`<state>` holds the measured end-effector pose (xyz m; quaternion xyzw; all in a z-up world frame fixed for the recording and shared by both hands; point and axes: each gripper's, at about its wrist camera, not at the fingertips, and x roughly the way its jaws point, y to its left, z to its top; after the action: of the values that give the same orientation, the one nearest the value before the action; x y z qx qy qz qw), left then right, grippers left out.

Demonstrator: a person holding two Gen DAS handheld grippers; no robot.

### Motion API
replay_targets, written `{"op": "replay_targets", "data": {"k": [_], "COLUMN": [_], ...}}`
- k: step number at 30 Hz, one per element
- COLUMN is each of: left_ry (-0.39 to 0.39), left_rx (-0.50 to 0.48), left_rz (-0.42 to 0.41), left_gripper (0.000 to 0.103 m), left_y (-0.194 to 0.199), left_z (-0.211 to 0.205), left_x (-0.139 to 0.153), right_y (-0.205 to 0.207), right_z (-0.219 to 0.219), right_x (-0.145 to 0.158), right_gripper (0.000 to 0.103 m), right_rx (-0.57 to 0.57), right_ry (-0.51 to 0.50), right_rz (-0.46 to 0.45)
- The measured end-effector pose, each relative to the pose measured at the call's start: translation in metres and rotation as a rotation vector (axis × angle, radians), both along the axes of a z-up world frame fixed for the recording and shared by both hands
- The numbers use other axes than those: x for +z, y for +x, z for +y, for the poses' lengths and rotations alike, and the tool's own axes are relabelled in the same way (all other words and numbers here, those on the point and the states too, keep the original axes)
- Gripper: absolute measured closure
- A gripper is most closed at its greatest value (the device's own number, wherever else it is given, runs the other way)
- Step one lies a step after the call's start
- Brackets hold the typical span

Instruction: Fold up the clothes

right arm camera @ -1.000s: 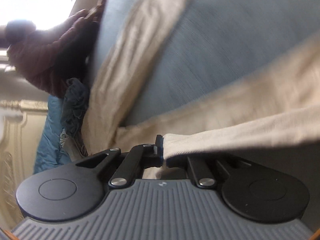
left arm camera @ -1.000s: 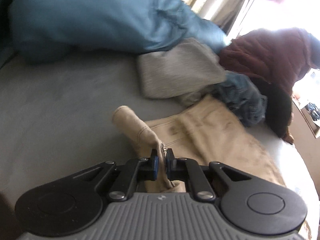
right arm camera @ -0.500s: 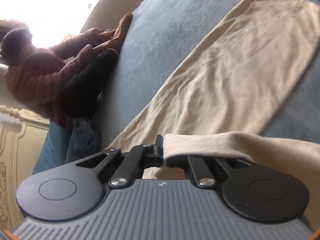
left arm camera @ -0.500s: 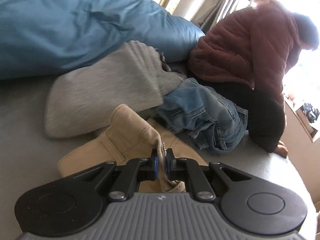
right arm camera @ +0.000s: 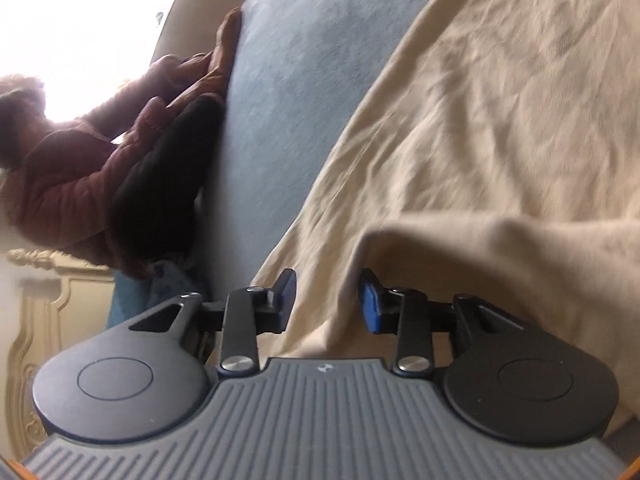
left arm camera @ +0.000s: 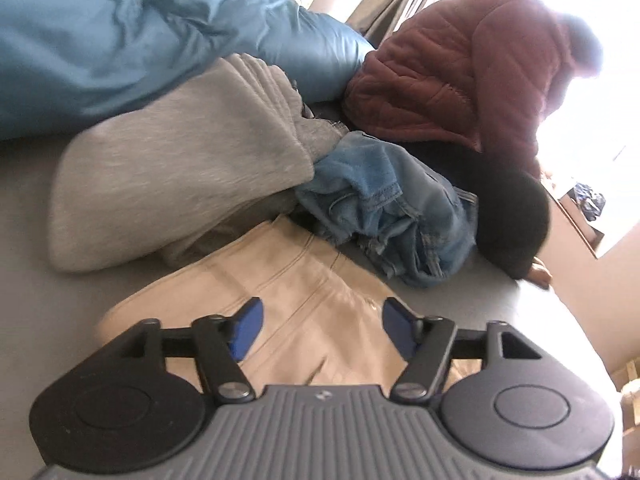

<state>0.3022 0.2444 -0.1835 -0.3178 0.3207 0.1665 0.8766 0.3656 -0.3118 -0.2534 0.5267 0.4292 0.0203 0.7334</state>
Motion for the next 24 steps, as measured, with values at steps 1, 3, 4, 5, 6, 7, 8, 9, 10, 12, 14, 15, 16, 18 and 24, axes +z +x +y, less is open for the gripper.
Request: {"op": "replay_targets", "data": {"k": [1, 3, 4, 5, 6, 7, 8, 9, 10, 12, 14, 15, 16, 18, 24], "left_ry": [-0.007, -0.032, -0.045, -0.069, -0.103, -0.147, -0.179, -0.209, -0.230, -0.249, -0.275, -0.285, -0.297, -0.312, -0.317], "left_rx": [0.000, 0.006, 0.010, 0.022, 0.038, 0.059, 0.076, 0.093, 0.108, 0.122, 0.131, 0.138, 0.144, 0.149, 0.159], "left_rz": [0.013, 0.065, 0.092, 0.114, 0.125, 0.128, 0.130, 0.133, 0.133, 0.132, 0.136, 0.141, 0.144, 0.141, 0.095], "left_gripper": [0.034, 0.034, 0.034, 0.034, 0.034, 0.034, 0.034, 0.034, 0.034, 0.034, 0.034, 0.034, 0.034, 0.034, 0.034], "left_y": [-0.012, -0.031, -0.040, -0.048, -0.056, -0.064, -0.071, -0.077, -0.083, -0.091, -0.098, -0.100, -0.101, -0.096, -0.076], "left_z": [0.000, 0.000, 0.000, 0.000, 0.001, 0.003, 0.005, 0.006, 0.006, 0.006, 0.006, 0.006, 0.007, 0.009, 0.018], "left_x": [0.002, -0.001, -0.003, -0.007, -0.012, -0.019, -0.024, -0.028, -0.031, -0.035, -0.040, -0.044, -0.048, -0.056, -0.071], "right_y": [-0.004, -0.013, -0.018, -0.023, -0.028, -0.034, -0.040, -0.047, -0.056, -0.073, -0.094, -0.104, -0.114, -0.128, -0.137], "right_z": [0.000, -0.001, 0.001, 0.005, 0.010, 0.017, 0.024, 0.031, 0.039, 0.057, 0.073, 0.080, 0.087, 0.100, 0.099], "right_x": [0.005, 0.014, 0.019, 0.022, 0.025, 0.026, 0.027, 0.028, 0.026, 0.021, 0.009, -0.002, -0.013, -0.034, -0.076], "right_gripper": [0.068, 0.065, 0.064, 0.062, 0.062, 0.062, 0.062, 0.062, 0.062, 0.061, 0.057, 0.055, 0.055, 0.055, 0.055], "right_rx": [0.001, 0.005, 0.017, 0.042, 0.067, 0.104, 0.142, 0.179, 0.213, 0.278, 0.284, 0.270, 0.256, 0.226, -0.007], "right_ry": [0.007, 0.043, 0.060, 0.078, 0.097, 0.118, 0.139, 0.160, 0.188, 0.243, 0.306, 0.331, 0.355, 0.382, 0.414], "right_rz": [-0.007, -0.026, -0.036, -0.042, -0.048, -0.047, -0.046, -0.045, -0.029, 0.005, 0.060, 0.095, 0.131, 0.187, 0.152]}}
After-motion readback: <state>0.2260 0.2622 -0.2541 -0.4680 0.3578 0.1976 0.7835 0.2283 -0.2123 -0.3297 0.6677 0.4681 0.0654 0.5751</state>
